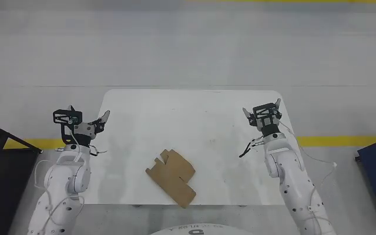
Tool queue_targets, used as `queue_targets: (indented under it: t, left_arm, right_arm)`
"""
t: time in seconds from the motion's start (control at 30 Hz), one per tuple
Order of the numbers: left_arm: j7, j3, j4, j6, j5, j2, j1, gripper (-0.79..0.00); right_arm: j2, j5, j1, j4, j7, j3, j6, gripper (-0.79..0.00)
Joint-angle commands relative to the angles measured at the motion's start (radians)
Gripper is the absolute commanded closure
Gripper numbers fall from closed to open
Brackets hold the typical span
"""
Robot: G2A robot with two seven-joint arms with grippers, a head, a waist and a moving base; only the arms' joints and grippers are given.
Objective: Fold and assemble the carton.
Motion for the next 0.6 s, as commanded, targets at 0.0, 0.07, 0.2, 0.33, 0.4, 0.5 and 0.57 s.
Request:
queue_targets:
  t: [0.0,0.07,0.2,0.33,0.4,0.5,0.57]
  left_arm:
    - [0.000,0.000,0.000,0.000,0.000,0.000,0.000,-0.785]
    - [0.000,0.000,0.000,0.000,0.000,0.000,0.000,-0.785]
    - [0.000,0.000,0.000,0.000,0.000,0.000,0.000,-0.785]
    - [0.000,0.000,0.000,0.000,0.000,0.000,0.000,-0.785]
    - [0.000,0.000,0.000,0.000,0.000,0.000,0.000,-0.785]
    - [0.000,0.000,0.000,0.000,0.000,0.000,0.000,-0.785]
    - [0.000,0.000,0.000,0.000,0.000,0.000,0.000,-0.785]
  right_arm:
    - [0.000,0.000,0.000,0.000,0.000,0.000,0.000,-0.785]
    - [0.000,0.000,0.000,0.000,0.000,0.000,0.000,-0.785]
    - [-0.001,-0.036,0.013,0.022,0.031,-0.009,0.012,-0.785]
    - [-0.002,-0.172,0.064,0.067,0.136,-0.078,-0.036,-0.785]
    - [-0.002,-0.202,0.071,0.073,0.160,-0.093,-0.060,-0.785]
    - [-0.002,-0.234,0.078,0.077,0.204,-0.105,-0.102,-0.785]
    - [-0.002,-0.260,0.085,0.086,0.235,-0.116,-0.115,-0.785]
